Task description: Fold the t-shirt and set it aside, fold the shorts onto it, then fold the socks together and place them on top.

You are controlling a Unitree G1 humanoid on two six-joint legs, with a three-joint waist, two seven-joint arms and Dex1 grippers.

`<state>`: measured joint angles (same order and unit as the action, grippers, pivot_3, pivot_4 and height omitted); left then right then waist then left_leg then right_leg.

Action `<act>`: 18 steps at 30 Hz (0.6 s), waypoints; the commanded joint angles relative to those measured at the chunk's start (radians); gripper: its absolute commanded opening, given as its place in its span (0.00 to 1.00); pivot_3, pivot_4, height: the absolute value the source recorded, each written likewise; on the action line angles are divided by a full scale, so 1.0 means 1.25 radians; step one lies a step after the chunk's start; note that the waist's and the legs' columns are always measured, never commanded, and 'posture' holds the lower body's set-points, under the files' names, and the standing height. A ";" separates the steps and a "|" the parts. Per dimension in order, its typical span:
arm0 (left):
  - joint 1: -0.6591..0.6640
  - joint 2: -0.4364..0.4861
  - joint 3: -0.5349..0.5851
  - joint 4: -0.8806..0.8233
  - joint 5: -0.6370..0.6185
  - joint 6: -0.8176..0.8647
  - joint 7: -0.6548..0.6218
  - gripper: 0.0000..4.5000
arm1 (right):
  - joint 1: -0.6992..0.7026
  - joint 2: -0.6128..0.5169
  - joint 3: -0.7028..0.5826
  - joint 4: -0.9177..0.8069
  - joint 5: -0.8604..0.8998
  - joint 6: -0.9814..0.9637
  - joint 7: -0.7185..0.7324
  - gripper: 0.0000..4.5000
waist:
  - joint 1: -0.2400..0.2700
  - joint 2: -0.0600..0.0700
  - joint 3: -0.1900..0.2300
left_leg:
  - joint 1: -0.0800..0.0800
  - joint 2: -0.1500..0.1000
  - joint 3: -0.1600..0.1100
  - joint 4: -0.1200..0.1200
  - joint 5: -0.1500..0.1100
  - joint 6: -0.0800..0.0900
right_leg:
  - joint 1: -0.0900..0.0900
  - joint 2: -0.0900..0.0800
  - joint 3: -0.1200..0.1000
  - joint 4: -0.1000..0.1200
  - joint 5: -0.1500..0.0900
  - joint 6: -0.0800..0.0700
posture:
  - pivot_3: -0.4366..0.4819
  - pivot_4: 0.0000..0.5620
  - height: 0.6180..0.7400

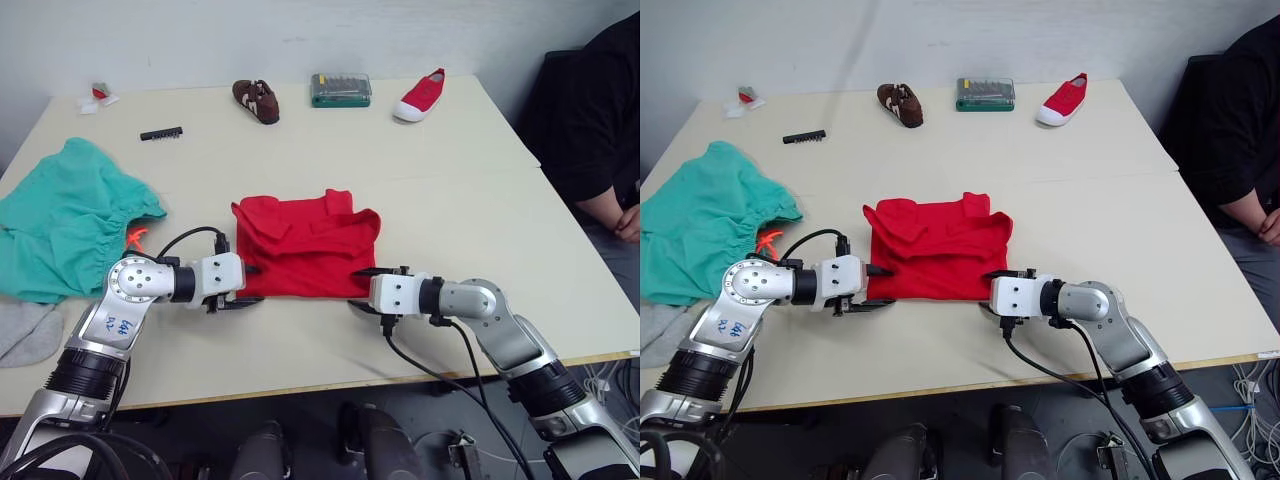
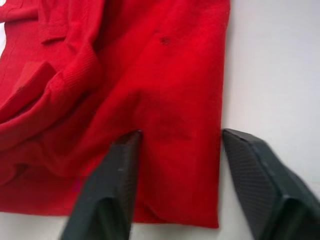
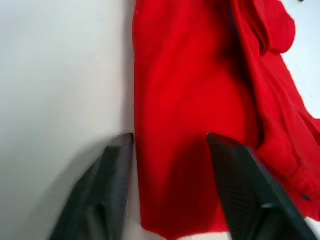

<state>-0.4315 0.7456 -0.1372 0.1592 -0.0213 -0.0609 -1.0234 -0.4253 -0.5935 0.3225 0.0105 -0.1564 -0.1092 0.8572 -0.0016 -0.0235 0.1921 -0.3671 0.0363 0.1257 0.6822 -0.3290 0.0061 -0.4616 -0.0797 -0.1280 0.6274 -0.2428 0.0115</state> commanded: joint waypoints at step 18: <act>0.278 0.090 0.071 -0.337 -0.175 0.155 -0.097 0.01 | 0.239 -0.124 -0.084 -0.276 0.127 0.072 0.084 0.00 | 0.002 0.000 0.000 | 0.000 0.001 -0.001 0.000 -0.004 0.004 | 0.001 0.000 0.000 -0.002 -0.001 0.000 | 0.48 0.27 1.00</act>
<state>-0.0940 0.8454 -0.0758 -0.2149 -0.2209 0.1249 -1.1495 -0.1339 -0.7366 0.2560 -0.2878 -0.0139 -0.0323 0.9741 0.0006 -0.0235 0.1921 -0.3671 0.0373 0.1236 0.6820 -0.3340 0.0119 -0.4602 -0.0790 -0.1285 0.6251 -0.2435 0.0116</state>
